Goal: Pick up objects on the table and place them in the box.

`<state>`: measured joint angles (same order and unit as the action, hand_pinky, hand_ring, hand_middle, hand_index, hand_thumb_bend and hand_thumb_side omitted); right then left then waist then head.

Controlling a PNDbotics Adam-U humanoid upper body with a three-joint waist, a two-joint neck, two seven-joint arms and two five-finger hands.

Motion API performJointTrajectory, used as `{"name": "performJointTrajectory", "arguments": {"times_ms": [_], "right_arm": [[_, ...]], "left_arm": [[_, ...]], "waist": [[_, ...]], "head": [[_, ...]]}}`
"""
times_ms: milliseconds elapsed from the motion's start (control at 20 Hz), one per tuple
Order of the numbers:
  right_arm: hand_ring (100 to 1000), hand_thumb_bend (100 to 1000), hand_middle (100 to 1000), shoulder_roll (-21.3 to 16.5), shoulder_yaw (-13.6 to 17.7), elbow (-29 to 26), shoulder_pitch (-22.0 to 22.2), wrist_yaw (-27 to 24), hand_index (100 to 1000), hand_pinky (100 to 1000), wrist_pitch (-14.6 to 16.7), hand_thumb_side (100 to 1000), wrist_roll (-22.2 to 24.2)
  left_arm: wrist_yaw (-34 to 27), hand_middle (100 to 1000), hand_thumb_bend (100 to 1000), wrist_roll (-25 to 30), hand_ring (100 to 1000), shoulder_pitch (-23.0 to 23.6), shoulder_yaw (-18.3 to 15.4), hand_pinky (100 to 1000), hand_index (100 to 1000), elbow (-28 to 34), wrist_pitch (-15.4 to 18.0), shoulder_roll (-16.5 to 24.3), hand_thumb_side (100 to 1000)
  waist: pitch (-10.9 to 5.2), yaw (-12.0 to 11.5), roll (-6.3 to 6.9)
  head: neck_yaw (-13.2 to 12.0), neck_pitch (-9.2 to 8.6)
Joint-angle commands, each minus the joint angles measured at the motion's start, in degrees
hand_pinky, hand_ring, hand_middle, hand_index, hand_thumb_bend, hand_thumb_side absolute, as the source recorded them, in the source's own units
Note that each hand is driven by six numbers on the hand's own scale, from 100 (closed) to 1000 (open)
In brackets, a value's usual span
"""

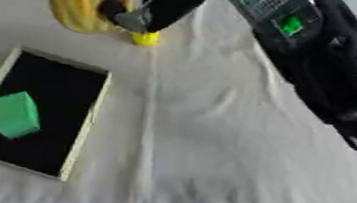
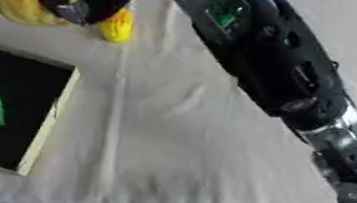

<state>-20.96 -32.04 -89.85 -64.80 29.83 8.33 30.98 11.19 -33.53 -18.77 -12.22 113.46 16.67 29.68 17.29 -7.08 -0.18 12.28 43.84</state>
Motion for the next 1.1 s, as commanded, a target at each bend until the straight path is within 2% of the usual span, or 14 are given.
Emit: {"name": "performJointTrajectory", "arguments": {"times_ms": [50,600,800,900,1050,1100], "right_arm": [[650,100,441,3.0,-1.5,2.2,-0.7,3.4,624,803,2.1,213,0.4],[652,100,451,10.0,-3.0,12.7,3.0,12.5,634,808,7.1,225,-1.0],[678,100,485,11.8,-2.7,15.5,4.5,15.8,665,816,8.6,231,-1.9],[716,100,535,12.1,-2.6,16.2,4.8,17.1,708,825,9.3,241,-2.4],[844,100,729,12.0,-2.6,16.7,5.0,18.3,884,879,10.7,224,-1.7],[866,100,755,11.9,-2.4,16.7,5.0,18.4,905,893,11.2,221,-1.3]], "left_arm": [[0.7,706,100,-0.5,749,0.0,-0.4,822,838,1.1,0.1,3.7,221],[0.0,705,100,1.2,747,0.7,0.5,821,839,1.1,0.4,3.8,237],[-0.3,705,100,1.6,746,0.5,0.6,820,839,1.1,0.6,3.4,246],[-0.4,705,100,1.8,745,0.6,0.6,820,839,1.1,0.6,3.1,251],[-0.6,705,100,1.8,745,0.9,0.5,820,839,1.1,0.5,2.9,258],[-0.6,705,100,1.8,745,0.9,0.5,820,839,1.1,0.5,2.8,260]], "waist": [[-1.29,0.0,0.25],[-0.29,-1.0,0.49],[0.19,-1.4,0.51],[0.36,-1.5,0.45],[0.48,-1.5,0.38],[0.51,-1.4,0.37]], "head": [[0.2,0.27],[1.1,0.27],[1.8,0.24],[1.9,0.12],[1.8,0.11],[1.7,0.08]]}}
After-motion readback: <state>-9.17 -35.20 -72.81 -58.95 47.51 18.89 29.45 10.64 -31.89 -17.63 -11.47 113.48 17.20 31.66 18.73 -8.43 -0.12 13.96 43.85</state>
